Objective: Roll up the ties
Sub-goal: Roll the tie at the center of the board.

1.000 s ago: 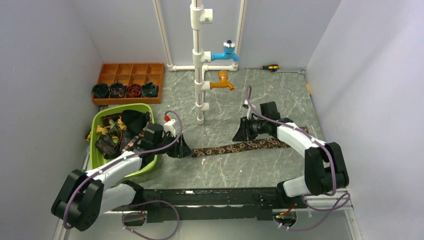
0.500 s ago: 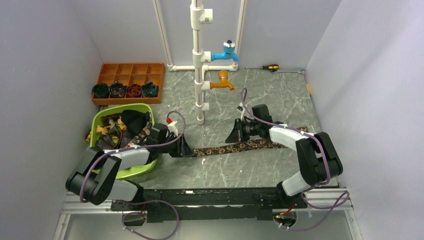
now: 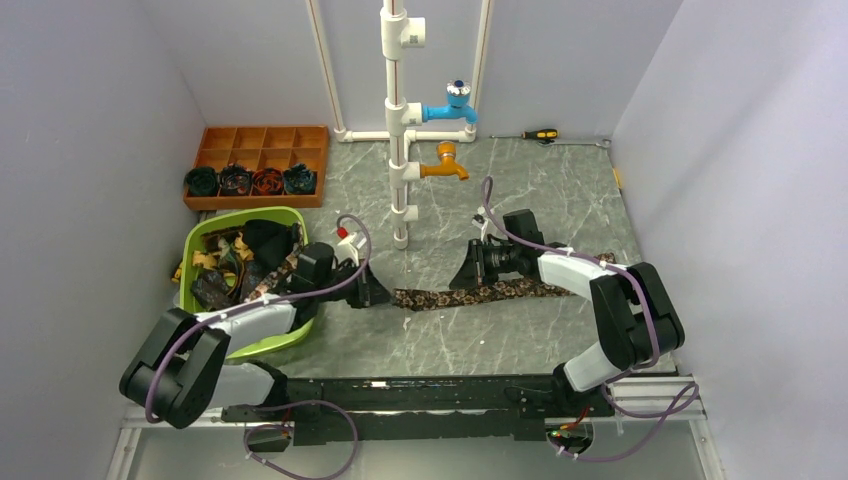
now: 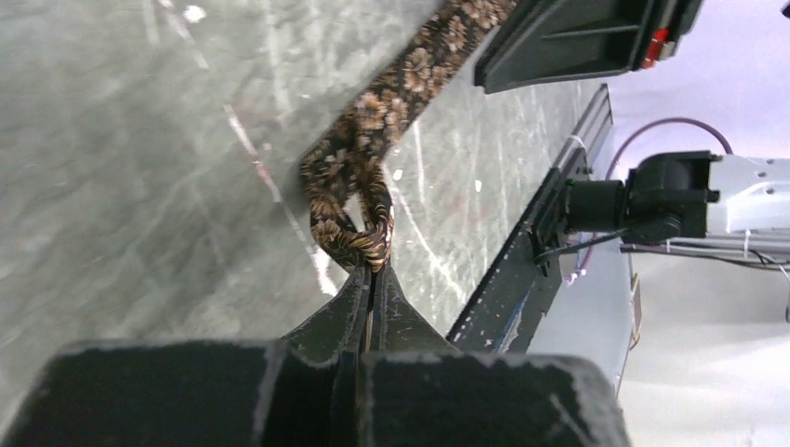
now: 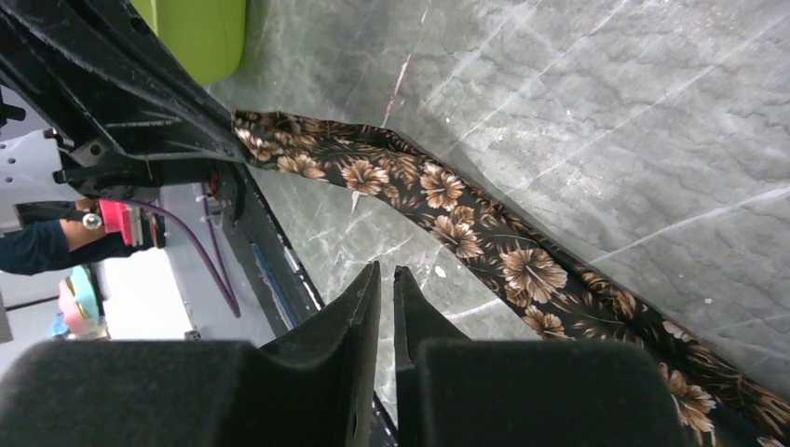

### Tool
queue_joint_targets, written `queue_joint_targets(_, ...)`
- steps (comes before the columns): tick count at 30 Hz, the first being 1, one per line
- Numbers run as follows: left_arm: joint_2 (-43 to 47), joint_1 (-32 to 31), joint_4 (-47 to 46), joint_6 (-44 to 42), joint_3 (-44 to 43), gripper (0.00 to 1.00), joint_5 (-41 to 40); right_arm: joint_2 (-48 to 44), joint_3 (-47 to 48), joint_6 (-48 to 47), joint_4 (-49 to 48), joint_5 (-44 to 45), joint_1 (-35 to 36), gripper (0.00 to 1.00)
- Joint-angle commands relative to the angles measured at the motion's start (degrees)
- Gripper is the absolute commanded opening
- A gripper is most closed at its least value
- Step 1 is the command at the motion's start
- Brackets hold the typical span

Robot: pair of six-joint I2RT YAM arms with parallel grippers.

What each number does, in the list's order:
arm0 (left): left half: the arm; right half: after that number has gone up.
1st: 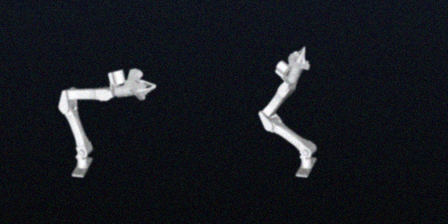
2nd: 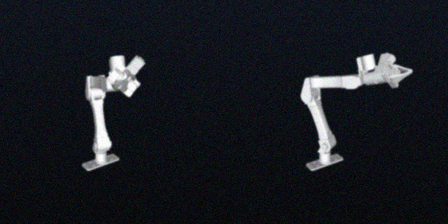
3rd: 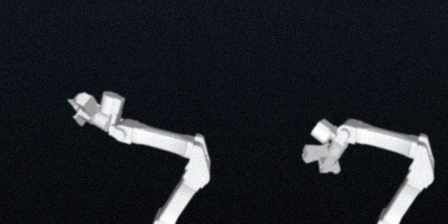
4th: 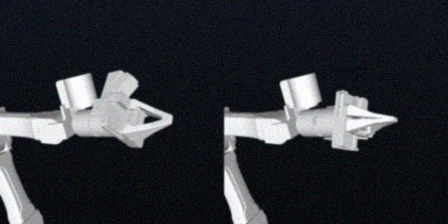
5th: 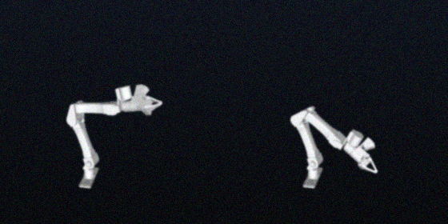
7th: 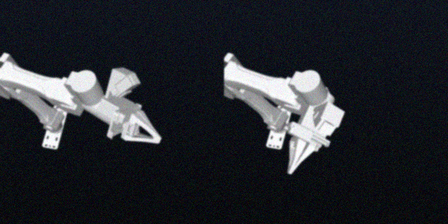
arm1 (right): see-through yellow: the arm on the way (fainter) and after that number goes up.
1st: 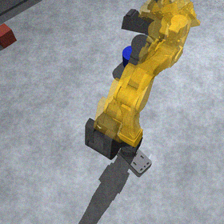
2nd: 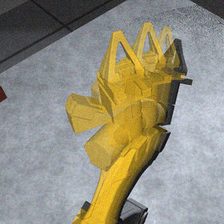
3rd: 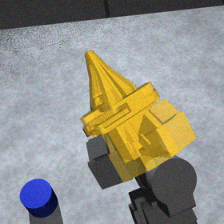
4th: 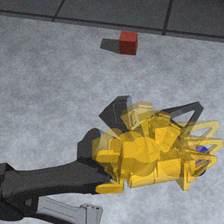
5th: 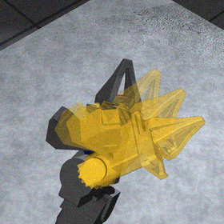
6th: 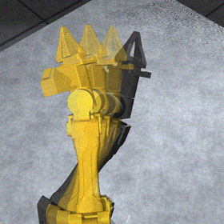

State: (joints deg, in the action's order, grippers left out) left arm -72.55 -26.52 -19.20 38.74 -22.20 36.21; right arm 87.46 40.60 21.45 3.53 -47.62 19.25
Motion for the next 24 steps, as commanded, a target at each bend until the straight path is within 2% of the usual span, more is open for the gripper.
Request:
queue_joint_targets(1,-0.68,-4.23,-4.78,1.22,-4.3,0.0,1.48,-1.14,2.66,-0.38,2.43,-3.92,0.27,0.16)
queue_joint_targets(4,-3.8,-7.9,-6.67,-0.22,-7.84,0.0,1.13,-1.23,3.33,-2.46,5.93,-5.46,-0.35,0.22)
queue_joint_targets(8,-9.38,-9.91,-9.48,-0.36,-11.59,0.0,0.46,-0.84,4.04,-4.74,10.18,-8.56,-3.12,0.38)
queue_joint_targets(11,-13.88,-11.54,-10.52,-1.04,-14.92,0.0,0.54,-0.57,3.96,-5.69,12.1,-9.71,-5.53,0.45)
queue_joint_targets(19,-22.87,-13.67,-15.02,-1.01,-19.07,0.0,0.47,1.31,3.65,-7.0,12.88,-9.27,-6.95,0.53)
queue_joint_targets(24,-25.48,-14.02,-16.56,-3.11,-18.2,0.16,0.08,3.6,4.08,-6.29,11.41,-8.15,-6.86,0.54)
